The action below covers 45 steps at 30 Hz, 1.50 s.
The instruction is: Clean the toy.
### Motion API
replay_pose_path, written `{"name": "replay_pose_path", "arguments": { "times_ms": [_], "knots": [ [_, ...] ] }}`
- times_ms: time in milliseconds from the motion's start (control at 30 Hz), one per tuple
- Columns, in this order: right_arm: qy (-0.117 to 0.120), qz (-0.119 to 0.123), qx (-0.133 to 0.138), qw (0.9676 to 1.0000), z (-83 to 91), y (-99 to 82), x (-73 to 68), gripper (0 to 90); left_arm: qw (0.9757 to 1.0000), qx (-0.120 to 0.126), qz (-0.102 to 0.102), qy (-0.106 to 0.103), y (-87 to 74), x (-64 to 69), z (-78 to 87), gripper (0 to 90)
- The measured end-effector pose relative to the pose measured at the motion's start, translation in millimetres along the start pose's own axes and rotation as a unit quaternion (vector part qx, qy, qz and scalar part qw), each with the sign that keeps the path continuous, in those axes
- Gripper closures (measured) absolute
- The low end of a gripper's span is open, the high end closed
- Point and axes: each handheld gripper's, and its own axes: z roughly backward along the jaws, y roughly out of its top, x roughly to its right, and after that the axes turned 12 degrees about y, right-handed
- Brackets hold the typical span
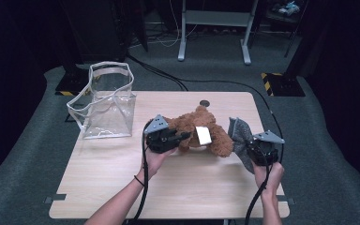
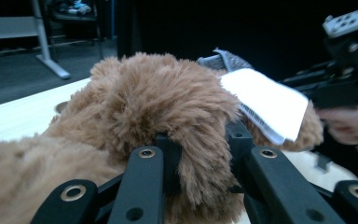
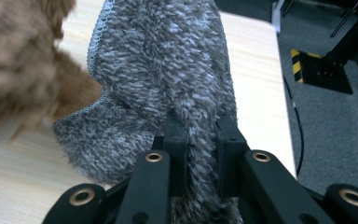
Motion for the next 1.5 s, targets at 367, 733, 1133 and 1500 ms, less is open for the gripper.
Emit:
{"name": "replay_pose_path", "arguments": {
  "times_ms": [367, 733, 1133, 1500],
  "knots": [
    [0.008, 0.005, -0.007, 0.9999, -8.0, 10.9, -3.3, 78.4, 0.9947, -0.062, 0.070, 0.043, -28.9, -32.7, -20.2, 72.9],
    [0.038, 0.039, 0.014, 0.9984, -12.2, 45.3, -36.4, 78.4, 0.9900, -0.093, 0.083, 0.066, -40.5, -49.5, -33.3, 70.3],
    [0.096, 0.098, 0.018, 0.9904, -23.2, 110.3, -95.5, 78.3, 0.9887, -0.108, 0.081, 0.066, -41.3, -52.8, -40.5, 69.8],
    [0.105, 0.096, -0.064, 0.9878, -93.8, 89.3, -130.4, 78.7, 0.9870, -0.115, 0.090, 0.067, -39.8, -59.7, -43.1, 69.8]
  ]
}}
